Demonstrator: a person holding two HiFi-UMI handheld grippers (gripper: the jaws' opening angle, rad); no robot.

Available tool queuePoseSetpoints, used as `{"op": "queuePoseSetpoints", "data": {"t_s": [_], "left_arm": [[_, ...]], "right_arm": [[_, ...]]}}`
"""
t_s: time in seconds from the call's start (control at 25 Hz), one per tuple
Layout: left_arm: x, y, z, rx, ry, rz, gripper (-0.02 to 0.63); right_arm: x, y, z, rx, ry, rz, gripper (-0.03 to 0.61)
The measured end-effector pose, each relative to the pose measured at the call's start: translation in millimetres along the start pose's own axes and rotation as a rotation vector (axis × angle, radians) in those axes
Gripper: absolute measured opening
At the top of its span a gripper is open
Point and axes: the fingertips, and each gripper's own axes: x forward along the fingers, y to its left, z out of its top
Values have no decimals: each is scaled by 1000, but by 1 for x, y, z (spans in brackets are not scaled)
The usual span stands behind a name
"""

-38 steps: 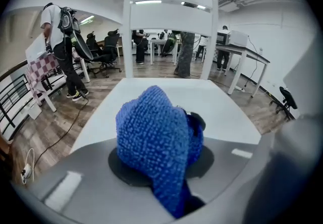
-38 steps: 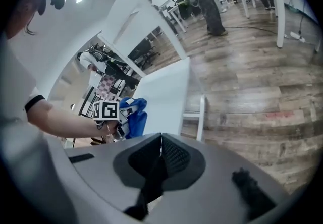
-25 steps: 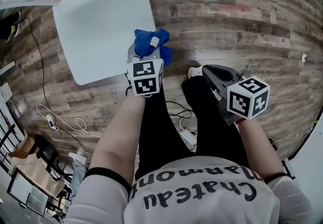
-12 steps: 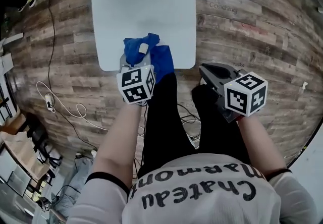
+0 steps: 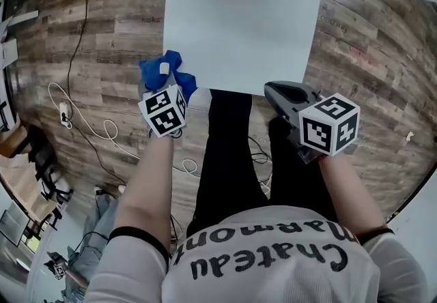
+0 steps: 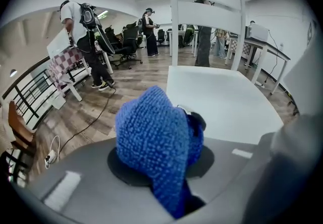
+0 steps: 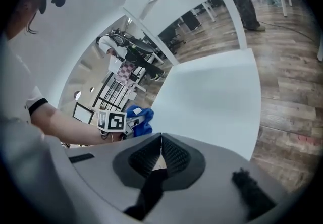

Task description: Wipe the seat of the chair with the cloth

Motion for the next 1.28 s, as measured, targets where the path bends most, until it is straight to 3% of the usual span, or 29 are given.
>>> {"op": "queuePoseSetpoints", "data": {"t_s": [0.24,0.48,0.76,1.0,1.2,1.28], "left_arm": [[0,-38,3,-103,-65,12,85],[-2,-79,3,-69,-69,13,84],[-17,-189,-7,-32,-89,-18,81],[-27,-282,-15,-2,-61,-105,81],[-27,-347,-17,-11,-37,-214,83],[-36,-358,-28,7,13,-238,83]], "right_arm": [[-13,-15,-17,47,-26,-10,15],[-59,-56,-58,112,-69,-48,15],[-150,-120,-110,181,-157,-131,15],[-220,-165,-148,262,-235,-196,15],[-248,-181,-159,255,-273,-211,15],[-254,-172,-167,263,-269,-201,15]]}}
